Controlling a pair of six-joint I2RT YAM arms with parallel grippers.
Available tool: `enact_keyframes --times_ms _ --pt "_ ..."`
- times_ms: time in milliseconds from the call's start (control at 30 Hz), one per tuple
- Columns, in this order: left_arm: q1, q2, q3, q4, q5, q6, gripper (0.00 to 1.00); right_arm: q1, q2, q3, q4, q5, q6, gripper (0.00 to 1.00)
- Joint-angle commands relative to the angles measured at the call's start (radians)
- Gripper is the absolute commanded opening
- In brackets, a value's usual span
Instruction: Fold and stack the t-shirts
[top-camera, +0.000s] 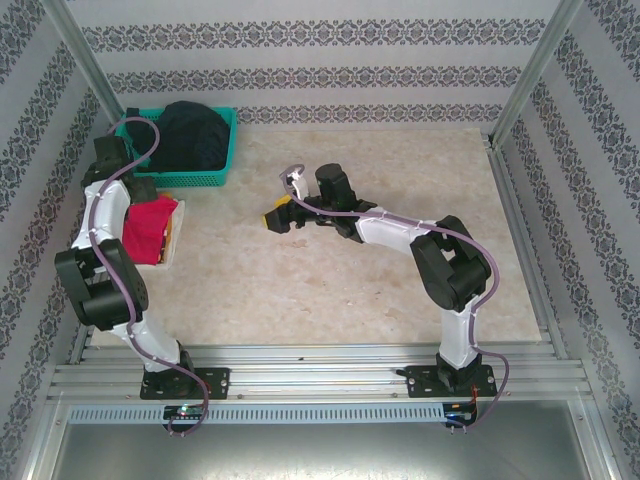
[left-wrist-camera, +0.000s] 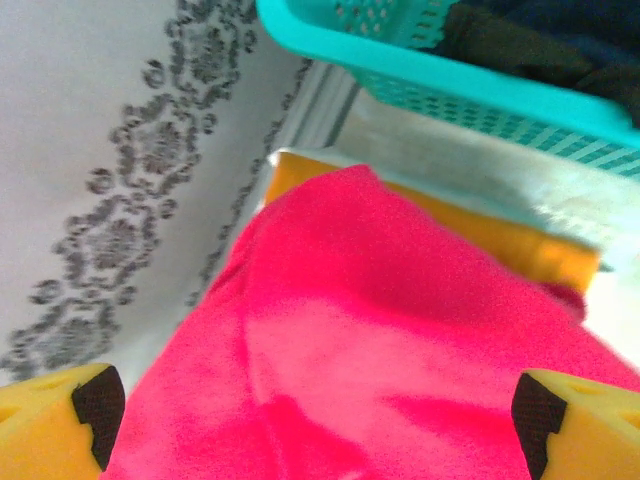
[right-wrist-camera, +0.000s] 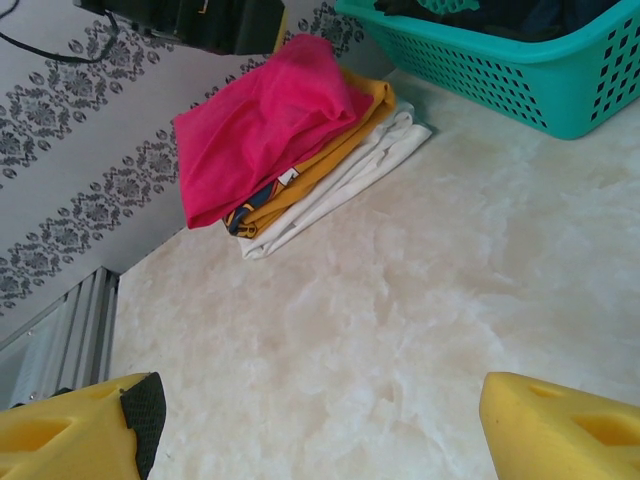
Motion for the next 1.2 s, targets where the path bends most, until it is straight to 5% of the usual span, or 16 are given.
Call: enact_keyframes --times_ms 0,333,467,833,1033,1167 --pt "0.035 0.071 -0.01 0.038 0.093 -0.166 1.0 -0.003 0.016 -0.014 0.045 -0.032 0.015 0.82" --pt "0.124 0.096 -0.277 0.288 0.274 -0.595 1.0 -0.015 -0.005 -0.046 0.041 -0.056 -0.001 0.82" --pt "0.126 0.072 -0.352 0.381 0.306 -0.665 1.0 -0.021 -0.02 -0.055 0.042 -0.04 -0.003 0.82" --pt "0.051 -0.269 -0.482 0.587 0.275 -0.419 1.0 -0.139 -0.188 -0.209 0.107 0.163 0.022 0.82" --pt "-0.188 -0.402 -0.664 0.759 0.22 -0.233 1.0 -0.251 -0.338 -0.38 0.084 0.387 -0.074 0.84" --pt "-0.325 -0.386 -0.684 0.726 0.275 -0.062 1.0 -0.365 -0.45 -0.491 0.085 0.508 -0.103 0.86"
